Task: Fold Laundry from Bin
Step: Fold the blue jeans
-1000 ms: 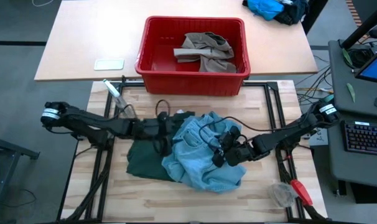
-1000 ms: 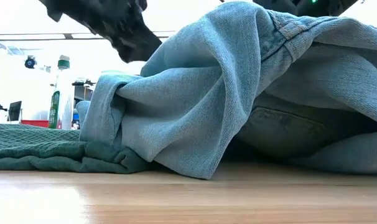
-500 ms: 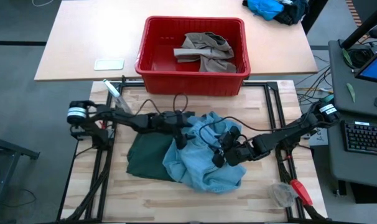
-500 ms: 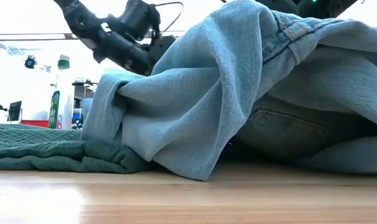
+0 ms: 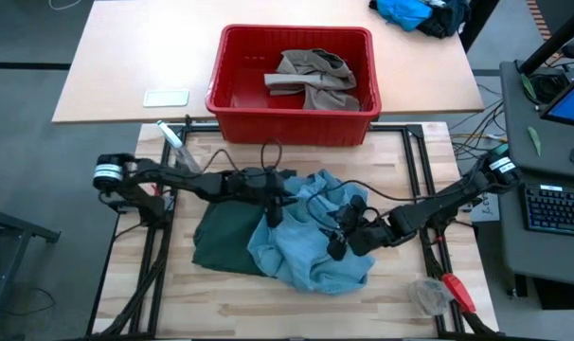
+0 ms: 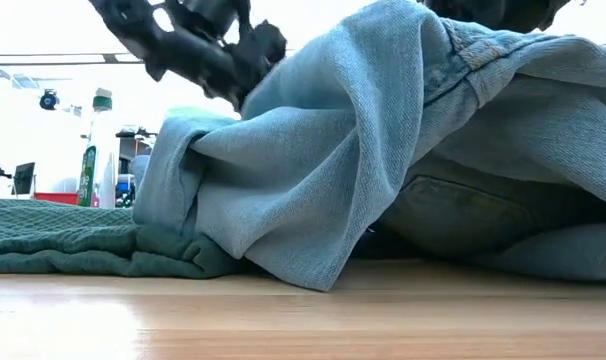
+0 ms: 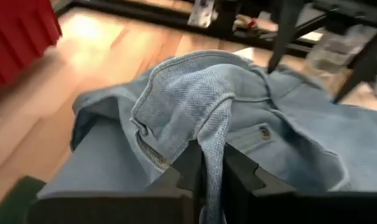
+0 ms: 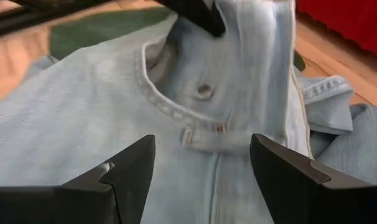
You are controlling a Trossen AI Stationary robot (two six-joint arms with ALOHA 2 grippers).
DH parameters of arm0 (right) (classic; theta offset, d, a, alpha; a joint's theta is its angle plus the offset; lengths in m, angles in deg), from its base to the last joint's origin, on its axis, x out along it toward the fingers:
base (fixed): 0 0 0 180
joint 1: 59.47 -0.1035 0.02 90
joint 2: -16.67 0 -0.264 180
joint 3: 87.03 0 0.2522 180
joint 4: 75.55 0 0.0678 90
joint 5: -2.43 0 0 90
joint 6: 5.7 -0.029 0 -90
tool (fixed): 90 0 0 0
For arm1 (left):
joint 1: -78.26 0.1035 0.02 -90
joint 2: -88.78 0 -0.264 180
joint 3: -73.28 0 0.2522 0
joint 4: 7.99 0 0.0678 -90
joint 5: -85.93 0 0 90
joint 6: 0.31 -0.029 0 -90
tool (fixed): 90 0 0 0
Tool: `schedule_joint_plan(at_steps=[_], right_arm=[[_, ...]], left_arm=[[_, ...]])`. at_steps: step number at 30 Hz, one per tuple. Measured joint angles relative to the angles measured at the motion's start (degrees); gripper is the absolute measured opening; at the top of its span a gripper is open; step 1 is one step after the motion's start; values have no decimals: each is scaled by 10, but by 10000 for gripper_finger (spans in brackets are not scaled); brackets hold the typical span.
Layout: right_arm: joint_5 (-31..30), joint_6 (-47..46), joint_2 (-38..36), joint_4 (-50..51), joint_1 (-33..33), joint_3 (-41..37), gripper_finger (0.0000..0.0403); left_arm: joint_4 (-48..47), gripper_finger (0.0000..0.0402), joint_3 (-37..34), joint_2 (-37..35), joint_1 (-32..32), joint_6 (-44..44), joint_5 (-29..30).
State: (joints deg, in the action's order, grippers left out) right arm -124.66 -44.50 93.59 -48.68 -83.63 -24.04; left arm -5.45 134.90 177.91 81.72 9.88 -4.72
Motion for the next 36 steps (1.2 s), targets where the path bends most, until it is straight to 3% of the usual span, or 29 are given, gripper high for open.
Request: schedule_joint_plan(at_steps=[7, 17, 29, 32, 36], right_arm=[[-24, 34, -43, -8, -20, 1, 249], [-36, 64, -82, -15, -21, 1, 249], [-52, 19, -34, -11, 4, 1, 249], [-24, -1, -19, -9, 34, 1, 249], [59, 7, 4, -8, 82, 1, 249]], left_arm=[[-132, 7, -16, -167, -62, -25, 78], [-282, 11, -48, -343, -252, 60, 306], [-310, 11, -33, -372, -456, 152, 493], [-309, 11, -27, -364, -483, 165, 515], [-309, 11, -22, -353, -504, 180, 542]])
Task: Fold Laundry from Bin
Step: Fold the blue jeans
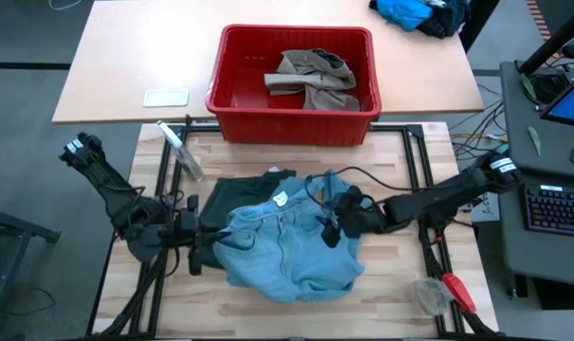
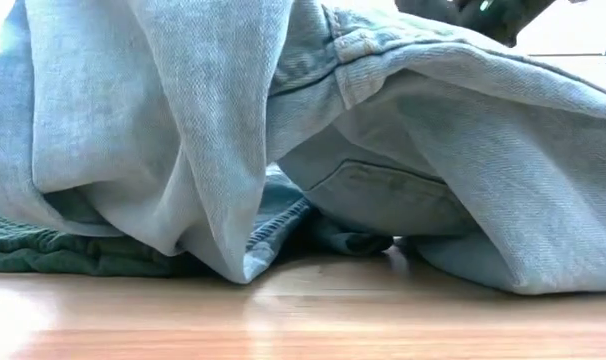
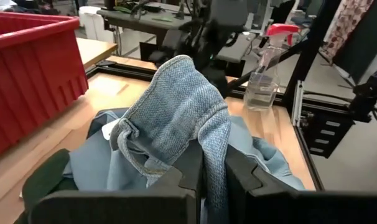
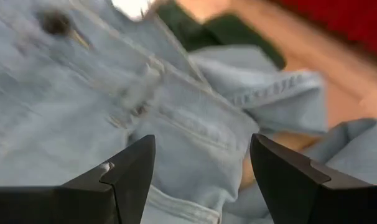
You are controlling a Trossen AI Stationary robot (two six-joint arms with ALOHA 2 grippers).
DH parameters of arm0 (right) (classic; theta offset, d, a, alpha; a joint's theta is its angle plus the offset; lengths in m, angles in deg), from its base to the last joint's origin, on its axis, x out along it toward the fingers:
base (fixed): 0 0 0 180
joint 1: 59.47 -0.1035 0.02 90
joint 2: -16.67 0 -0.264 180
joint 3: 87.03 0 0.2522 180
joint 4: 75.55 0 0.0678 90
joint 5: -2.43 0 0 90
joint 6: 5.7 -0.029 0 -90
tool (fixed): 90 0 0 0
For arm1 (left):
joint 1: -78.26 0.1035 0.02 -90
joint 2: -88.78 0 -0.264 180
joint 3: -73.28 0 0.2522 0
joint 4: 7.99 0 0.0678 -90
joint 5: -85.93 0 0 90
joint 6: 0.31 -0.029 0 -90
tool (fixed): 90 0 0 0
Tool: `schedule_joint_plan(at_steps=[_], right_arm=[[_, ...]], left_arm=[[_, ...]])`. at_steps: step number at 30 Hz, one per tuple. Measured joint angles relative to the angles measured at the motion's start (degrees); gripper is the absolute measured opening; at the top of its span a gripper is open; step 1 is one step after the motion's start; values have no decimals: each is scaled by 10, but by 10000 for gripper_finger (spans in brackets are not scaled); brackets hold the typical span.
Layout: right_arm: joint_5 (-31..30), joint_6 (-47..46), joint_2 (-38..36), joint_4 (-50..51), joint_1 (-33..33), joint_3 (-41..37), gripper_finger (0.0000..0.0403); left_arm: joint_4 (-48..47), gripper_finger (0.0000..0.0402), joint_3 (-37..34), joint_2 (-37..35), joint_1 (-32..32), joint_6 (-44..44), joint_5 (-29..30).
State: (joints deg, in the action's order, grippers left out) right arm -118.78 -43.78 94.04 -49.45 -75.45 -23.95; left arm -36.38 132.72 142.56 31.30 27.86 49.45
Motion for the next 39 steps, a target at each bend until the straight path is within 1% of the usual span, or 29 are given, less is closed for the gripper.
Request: schedule_joint_plan(at_steps=[7, 12, 16, 19, 22, 25, 29, 32, 34, 36, 39], right_arm=[[141, 26, 47, 8, 95, 0, 254], [223, 59, 69, 6, 151, 0, 286], [267, 80, 87, 6, 179, 0, 316], [287, 86, 114, 0, 190, 0, 333], [288, 87, 148, -9, 198, 0, 341], [293, 92, 173, -29, 201, 0, 340], [311, 120, 191, -61, 201, 0, 322], [318, 128, 192, -85, 201, 0, 293], [337, 137, 191, -106, 201, -1, 262], [354, 148, 187, -130, 200, -1, 223], [374, 152, 184, -166, 198, -1, 150]], left_arm=[[0, 11, 4, 20, -5, 11, 6], [0, 11, 4, 34, -5, 12, 6], [0, 11, 4, 42, -5, 13, 6], [0, 11, 4, 46, -5, 13, 6], [-1, 11, 4, 47, -5, 12, 6], [-3, 11, 3, 47, -5, 11, 11], [-6, 11, 3, 47, -5, 11, 15], [-6, 11, 3, 50, -5, 9, 16], [-6, 11, 3, 55, -5, 9, 16], [-6, 11, 3, 60, -5, 9, 16], [-6, 11, 3, 68, -5, 9, 17]])
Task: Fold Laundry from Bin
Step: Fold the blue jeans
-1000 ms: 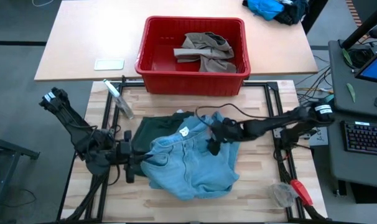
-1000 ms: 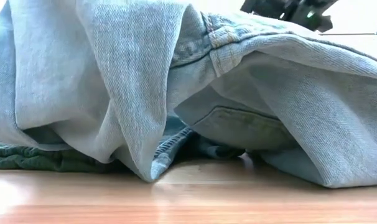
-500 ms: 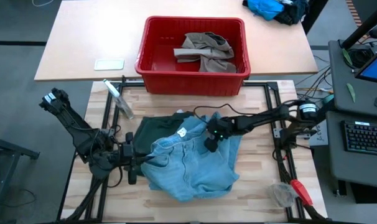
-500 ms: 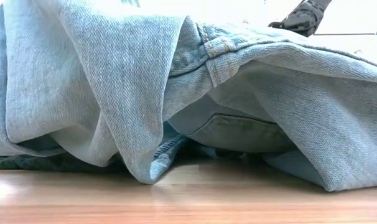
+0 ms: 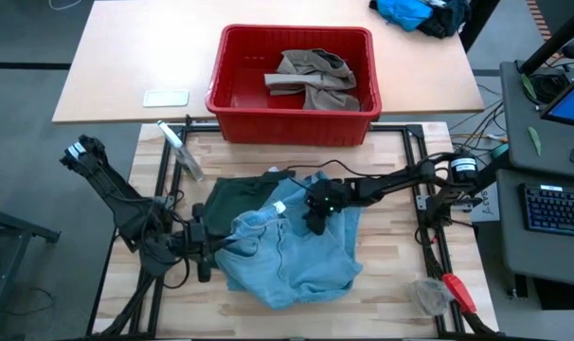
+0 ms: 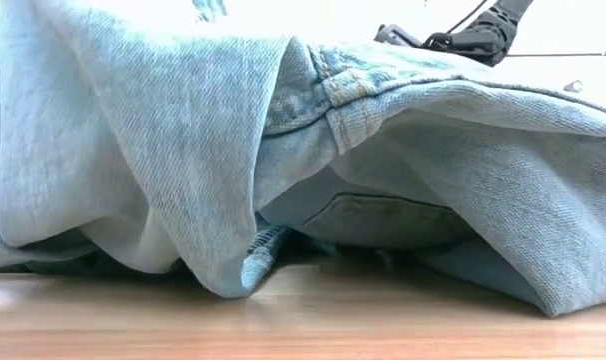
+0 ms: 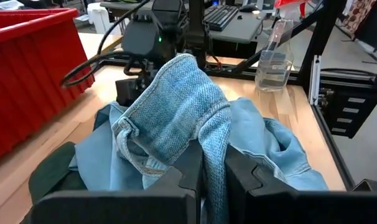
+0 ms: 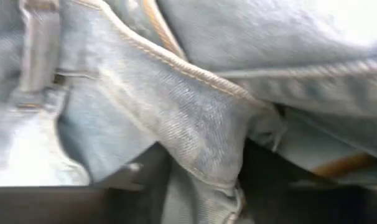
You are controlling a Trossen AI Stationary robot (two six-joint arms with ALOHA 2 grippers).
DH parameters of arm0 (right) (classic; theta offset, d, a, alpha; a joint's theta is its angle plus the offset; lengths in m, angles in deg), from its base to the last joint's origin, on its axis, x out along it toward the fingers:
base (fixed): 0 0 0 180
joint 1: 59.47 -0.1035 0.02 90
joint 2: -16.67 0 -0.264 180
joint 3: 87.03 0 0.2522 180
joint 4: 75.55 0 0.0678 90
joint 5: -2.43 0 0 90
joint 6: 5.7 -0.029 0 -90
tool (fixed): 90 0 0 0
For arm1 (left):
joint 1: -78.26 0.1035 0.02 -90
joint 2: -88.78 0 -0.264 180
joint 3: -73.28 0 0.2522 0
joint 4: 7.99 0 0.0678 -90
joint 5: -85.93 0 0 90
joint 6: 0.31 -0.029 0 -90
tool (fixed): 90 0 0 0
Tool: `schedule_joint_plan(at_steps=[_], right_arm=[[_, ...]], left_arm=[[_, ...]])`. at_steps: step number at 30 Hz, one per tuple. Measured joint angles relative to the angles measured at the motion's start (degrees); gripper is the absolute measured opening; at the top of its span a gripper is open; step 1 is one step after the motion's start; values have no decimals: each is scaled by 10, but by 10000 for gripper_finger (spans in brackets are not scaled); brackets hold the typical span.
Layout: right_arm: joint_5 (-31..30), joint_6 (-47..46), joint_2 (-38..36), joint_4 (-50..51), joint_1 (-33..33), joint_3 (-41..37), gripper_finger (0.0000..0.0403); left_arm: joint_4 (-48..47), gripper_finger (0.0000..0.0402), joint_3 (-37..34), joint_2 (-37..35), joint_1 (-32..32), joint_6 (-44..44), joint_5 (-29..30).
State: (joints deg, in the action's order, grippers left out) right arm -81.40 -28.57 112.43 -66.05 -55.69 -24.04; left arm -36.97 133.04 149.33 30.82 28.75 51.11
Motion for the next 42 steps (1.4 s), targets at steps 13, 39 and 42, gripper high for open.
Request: schedule_joint_plan(at_steps=[13, 39, 42], right_arm=[[-4, 1, -125, -1, -67, 0, 15], [-464, 254, -407, 185, -278, 256, 13], [-590, 268, -376, 238, -278, 341, 13]], left_arm=[[-3, 11, 3, 8, 0, -13, 38], [0, 16, 305, 9, 57, -546, 147], [2, 22, 358, 10, 100, -592, 107]])
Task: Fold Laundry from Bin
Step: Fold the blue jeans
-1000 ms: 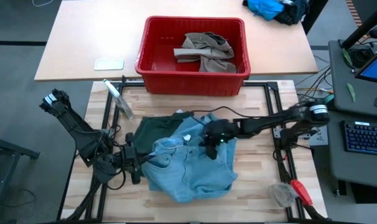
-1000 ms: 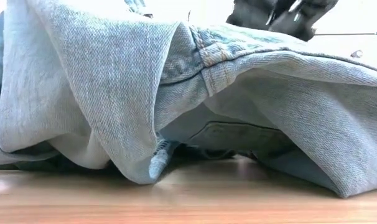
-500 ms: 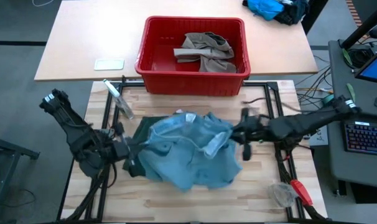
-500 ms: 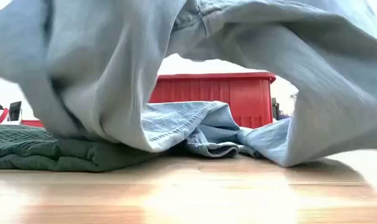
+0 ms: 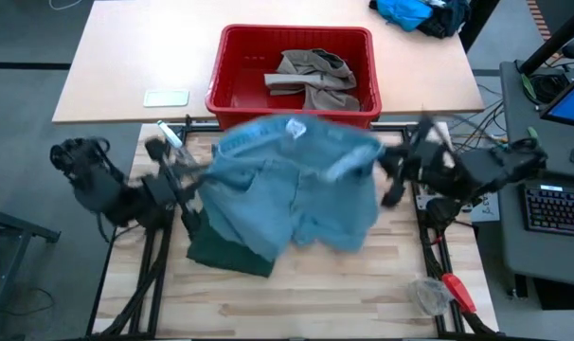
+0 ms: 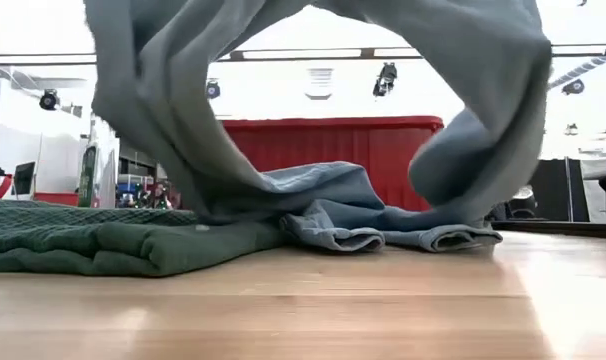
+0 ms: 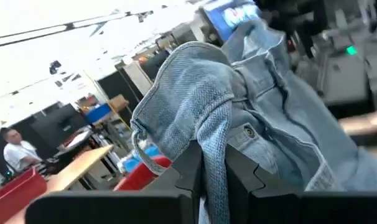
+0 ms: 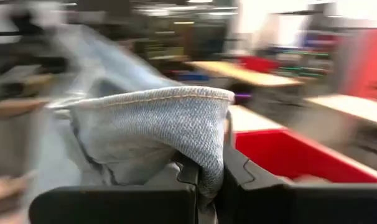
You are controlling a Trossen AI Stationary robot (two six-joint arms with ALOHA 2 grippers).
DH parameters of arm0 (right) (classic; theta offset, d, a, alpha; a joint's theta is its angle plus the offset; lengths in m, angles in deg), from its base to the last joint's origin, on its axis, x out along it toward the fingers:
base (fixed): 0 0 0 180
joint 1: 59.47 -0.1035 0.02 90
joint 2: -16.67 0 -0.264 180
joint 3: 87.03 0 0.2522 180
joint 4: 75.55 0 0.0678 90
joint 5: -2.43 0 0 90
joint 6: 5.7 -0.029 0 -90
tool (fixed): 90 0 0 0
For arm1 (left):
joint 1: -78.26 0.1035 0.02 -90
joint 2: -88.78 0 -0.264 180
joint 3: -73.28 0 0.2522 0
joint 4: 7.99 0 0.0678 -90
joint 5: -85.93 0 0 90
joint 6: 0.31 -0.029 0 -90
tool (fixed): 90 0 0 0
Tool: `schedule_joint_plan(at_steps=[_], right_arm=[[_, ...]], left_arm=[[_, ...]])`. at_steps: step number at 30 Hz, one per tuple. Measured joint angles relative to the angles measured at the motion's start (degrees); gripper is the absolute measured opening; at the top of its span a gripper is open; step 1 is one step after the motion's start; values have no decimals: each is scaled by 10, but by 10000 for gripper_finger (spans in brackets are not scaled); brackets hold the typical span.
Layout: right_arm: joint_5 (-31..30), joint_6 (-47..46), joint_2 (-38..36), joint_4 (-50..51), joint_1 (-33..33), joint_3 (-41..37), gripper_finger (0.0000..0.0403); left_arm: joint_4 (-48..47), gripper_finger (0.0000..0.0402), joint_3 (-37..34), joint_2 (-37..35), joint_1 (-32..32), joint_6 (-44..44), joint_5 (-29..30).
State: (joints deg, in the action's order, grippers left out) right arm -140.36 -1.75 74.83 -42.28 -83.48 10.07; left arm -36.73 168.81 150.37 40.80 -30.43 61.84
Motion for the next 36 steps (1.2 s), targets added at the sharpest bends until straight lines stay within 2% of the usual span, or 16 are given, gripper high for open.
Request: schedule_joint_plan(at_steps=[3, 5, 8, 9, 11, 13, 15, 18, 22, 25, 27, 29, 31, 34, 36], right_arm=[[-156, 33, 32, -4, 1, 72, 13], [-214, 65, 56, -12, 3, 115, 13], [-193, 69, 90, -3, 3, 153, 13], [-170, 61, 100, 9, 1, 159, 13], [-134, 29, 118, 50, 0, 164, 13], [-114, -17, 135, 121, 1, 164, 13], [-87, -83, 146, 219, 12, 161, 13], [-26, -211, 152, 371, 34, 148, 13], [-33, -385, 144, 506, 60, 92, 13], [-42, -476, 130, 590, 91, 53, 13], [-38, -538, 114, 621, 112, 26, 13], [-26, -576, 98, 616, 125, -6, 13], [2, -582, 91, 567, 130, -47, 13], [64, -528, 94, 419, 129, -119, 13], [119, -466, 103, 283, 129, -170, 13]], left_arm=[[44, 23, 58, 8, 75, -25, -37], [78, 22, 93, 19, 139, -34, -63], [57, 21, 136, 38, 238, 69, -125], [20, 21, 147, 42, 265, 116, -172], [-56, 21, 154, 54, 315, 197, -306], [-94, 21, 142, 70, 358, 249, -417], [-111, 21, 116, 87, 375, 270, -467], [-126, 21, 62, 108, 377, 272, -465], [-108, 20, -13, 106, 377, 297, -433], [-125, 20, -70, 110, 382, 304, -374], [-136, 20, -105, 106, 387, 338, -339], [-123, 20, -136, 96, 391, 384, -328], [-112, 20, -171, 94, 391, 420, -326], [-59, 20, -237, 99, 390, 466, -345], [36, 20, -284, 97, 389, 475, -386]])
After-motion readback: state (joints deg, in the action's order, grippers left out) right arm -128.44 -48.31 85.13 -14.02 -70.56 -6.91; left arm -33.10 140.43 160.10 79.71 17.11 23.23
